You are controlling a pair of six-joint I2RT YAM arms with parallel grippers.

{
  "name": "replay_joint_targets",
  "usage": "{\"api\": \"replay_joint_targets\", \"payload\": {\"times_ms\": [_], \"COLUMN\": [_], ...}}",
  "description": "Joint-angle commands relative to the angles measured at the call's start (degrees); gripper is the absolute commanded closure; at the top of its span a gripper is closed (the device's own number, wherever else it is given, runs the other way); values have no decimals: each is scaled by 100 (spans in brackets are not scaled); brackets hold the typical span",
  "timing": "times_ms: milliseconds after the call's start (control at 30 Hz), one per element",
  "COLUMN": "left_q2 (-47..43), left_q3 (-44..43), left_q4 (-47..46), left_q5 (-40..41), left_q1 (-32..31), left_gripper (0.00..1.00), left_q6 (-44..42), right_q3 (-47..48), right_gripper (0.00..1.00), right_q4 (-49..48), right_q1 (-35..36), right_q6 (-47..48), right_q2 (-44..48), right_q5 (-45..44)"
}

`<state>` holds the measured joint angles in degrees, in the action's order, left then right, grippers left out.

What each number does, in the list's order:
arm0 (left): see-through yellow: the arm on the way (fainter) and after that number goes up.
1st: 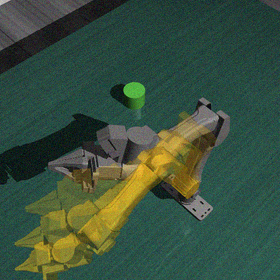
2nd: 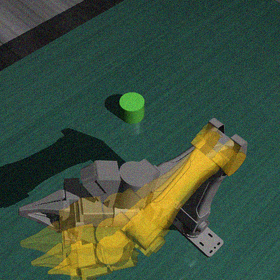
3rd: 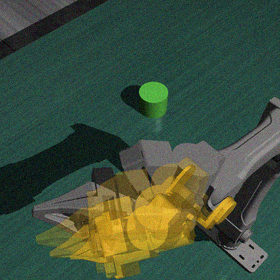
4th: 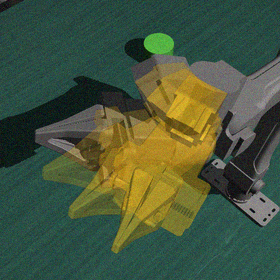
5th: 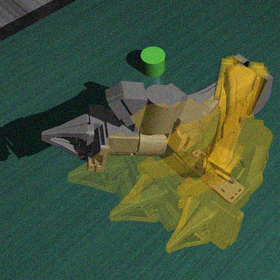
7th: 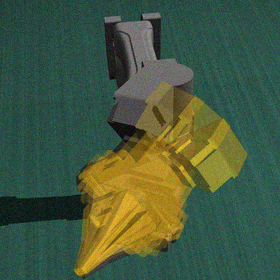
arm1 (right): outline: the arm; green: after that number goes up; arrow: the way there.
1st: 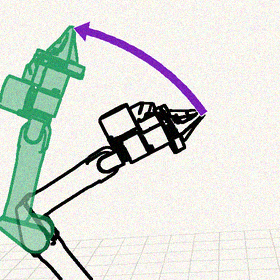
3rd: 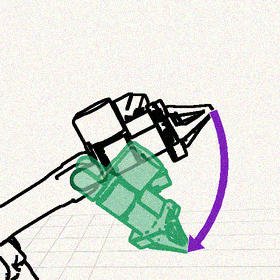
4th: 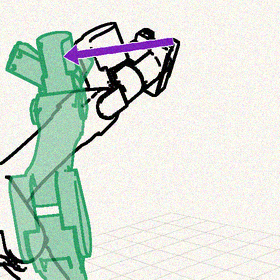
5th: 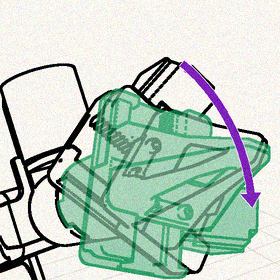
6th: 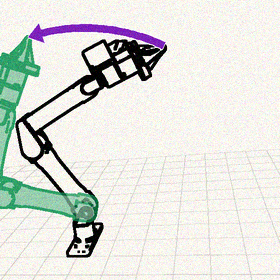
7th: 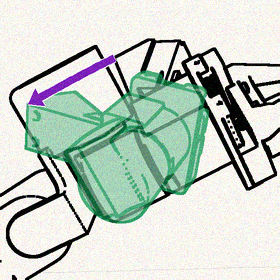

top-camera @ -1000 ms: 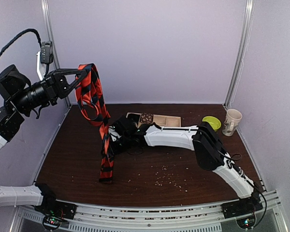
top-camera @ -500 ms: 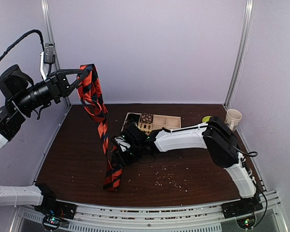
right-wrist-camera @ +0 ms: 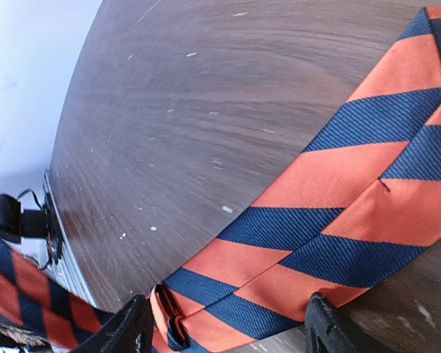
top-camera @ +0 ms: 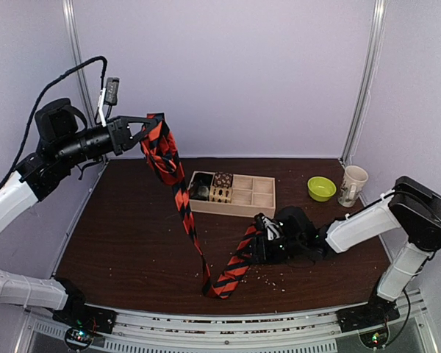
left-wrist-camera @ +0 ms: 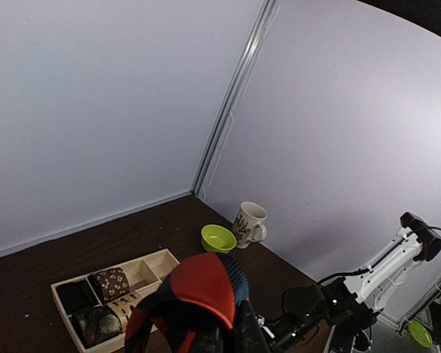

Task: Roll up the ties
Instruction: Move the tie to the center of the board.

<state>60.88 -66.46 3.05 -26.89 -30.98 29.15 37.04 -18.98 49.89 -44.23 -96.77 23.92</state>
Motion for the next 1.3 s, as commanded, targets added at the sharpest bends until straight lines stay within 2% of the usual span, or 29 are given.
{"api": "replay_joint_targets", "payload": {"times_ms": [0,100,267,333,467,833,967,1067,1133,1267], "left_q2": [300,549,566,524,487,687,970,1191,1428,1899], "left_q3": [20,-41,92,136,191,405,460,432,321,153], "left_q4": [-223,-112,-18,66,212,312,341,577,933,1741], "left_q5": [71,33,324,446,622,785,882,1329,1748,2211], "left_q1": [131,143,150,163,227,382,383,388,388,387], "left_gripper": [100,100,100,100,100,100,100,100,100,100], "left_q6": [173,150,137,131,139,50,-148,-342,-425,-466], "right_q3": [-306,391,1665,1997,2057,470,-836,-1856,-2097,-1917], "right_gripper": [31,32,34,37,42,47,47,47,48,47], "right_q4": [456,956,1866,2089,2150,1592,1109,730,679,736], "right_q1": [-14,-3,-13,-66,-193,-1156,-1647,-1990,-2076,-2137], "right_q6": [-69,449,1258,1416,1562,876,300,-28,-88,-27], "right_q2": [324,354,-281,-581,-921,-598,157,807,1102,1084], "right_q5": [-351,-248,-296,-288,-130,-113,-271,-387,-599,-704]}}
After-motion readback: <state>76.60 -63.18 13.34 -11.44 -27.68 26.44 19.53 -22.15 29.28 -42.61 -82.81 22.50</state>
